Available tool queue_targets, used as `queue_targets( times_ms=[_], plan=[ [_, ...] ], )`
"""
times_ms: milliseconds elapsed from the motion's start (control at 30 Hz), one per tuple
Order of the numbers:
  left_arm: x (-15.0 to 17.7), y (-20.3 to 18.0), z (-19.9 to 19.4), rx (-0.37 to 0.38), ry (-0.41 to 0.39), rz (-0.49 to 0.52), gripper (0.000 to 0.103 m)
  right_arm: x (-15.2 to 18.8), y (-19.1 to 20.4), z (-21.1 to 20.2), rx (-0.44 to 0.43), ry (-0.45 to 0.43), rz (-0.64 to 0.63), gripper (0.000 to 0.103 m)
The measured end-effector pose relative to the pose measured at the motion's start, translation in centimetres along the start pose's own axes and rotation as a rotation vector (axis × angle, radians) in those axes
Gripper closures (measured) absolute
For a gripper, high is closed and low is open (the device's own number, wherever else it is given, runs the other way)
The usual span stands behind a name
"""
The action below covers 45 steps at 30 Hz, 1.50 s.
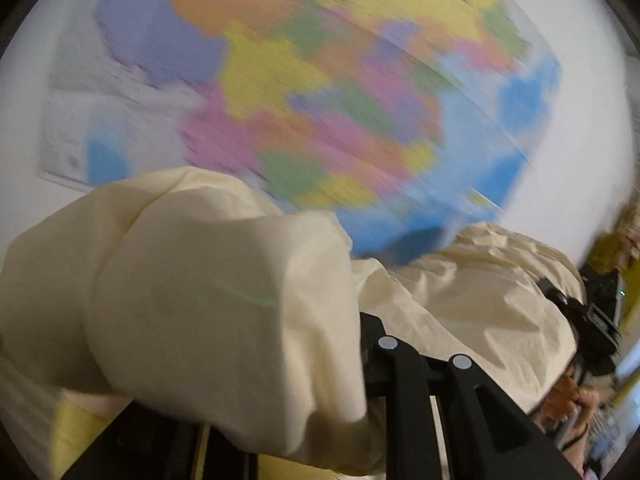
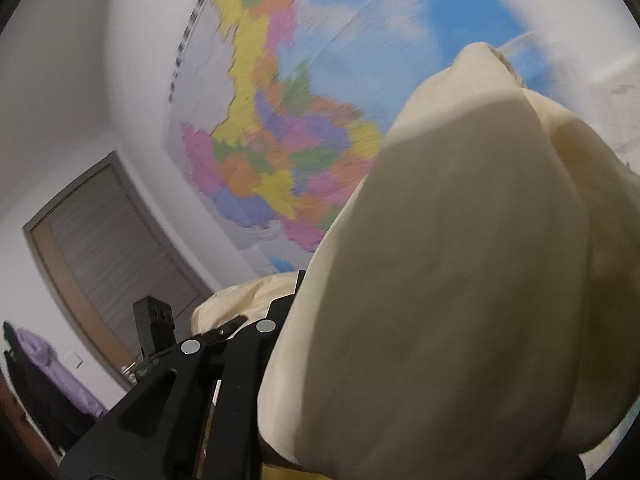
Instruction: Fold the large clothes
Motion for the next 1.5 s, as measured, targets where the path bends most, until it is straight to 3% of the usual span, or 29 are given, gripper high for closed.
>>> queue_targets(
  times_ms=[167, 300, 400, 533, 633, 700, 800, 1067, 1167, 1233, 1300, 1400, 1500],
  plan=[
    [-5.0, 8.2, -0.7, -0.182, -0.034, -0.019, 0.085, -3.1, 1.7, 11.9, -0.076, 0.057, -0.035, 0.088],
    [-7.3, 16.1, -0.4, -0.265, -0.081, -0.101, 0.085, -1.6, 2.2, 20.3, -0.124, 0.113, -0.061, 0.088],
    [-5.4, 22.3, 2.6, -0.338, -0.04, -0.17, 0.085, 3.1, 0.4, 27.3, -0.12, 0.255, -0.038, 0.088],
    [1.3, 30.1, 9.7, -0.403, 0.172, -0.299, 0.082, 10.1, -4.3, 32.6, -0.076, 0.462, 0.08, 0.082],
    [3.8, 31.7, 10.6, -0.377, 0.169, -0.326, 0.072, 12.5, -6.2, 32.3, -0.092, 0.509, 0.118, 0.067],
    [4.3, 32.1, 10.3, -0.348, 0.15, -0.344, 0.071, 12.7, -6.6, 31.3, -0.112, 0.527, 0.136, 0.06],
    [4.6, 32.3, 9.9, -0.34, 0.147, -0.34, 0.069, 12.7, -7.4, 29.2, -0.124, 0.538, 0.166, 0.037],
    [5.0, 30.2, 9.1, -0.455, 0.171, -0.268, 0.057, 12.5, -11.7, 21.8, -0.045, 0.462, 0.264, 0.033],
    [5.6, 29.2, 8.1, -0.503, 0.181, -0.25, 0.05, 12.9, -11.4, 20.3, 0.038, 0.424, 0.237, 0.035],
    [6.2, 27.7, 7.1, -0.527, 0.175, -0.247, 0.044, 13.4, -10.9, 20.4, 0.016, 0.419, 0.238, 0.055],
    [6.8, 26.7, 5.7, -0.546, 0.153, -0.249, 0.038, 13.7, -11.0, 20.8, -0.009, 0.441, 0.234, 0.081],
    [7.9, 26.5, 3.0, -0.607, 0.119, -0.255, 0.036, 14.5, -9.7, 22.2, 0.025, 0.515, 0.207, 0.084],
    [8.2, 25.0, 0.9, -0.604, 0.065, -0.238, 0.032, 15.5, -10.0, 23.5, 0.053, 0.605, 0.225, 0.083]
  ],
)
Point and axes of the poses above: each gripper's, at about its wrist camera, not at the fingertips, and z roughly the way its jaws point, y to its left, x to its underside, the point moved 4 cm from there along z, roughly the way its jaws point, and after that the axes turned 12 degrees about y, right-handed, at the moved point
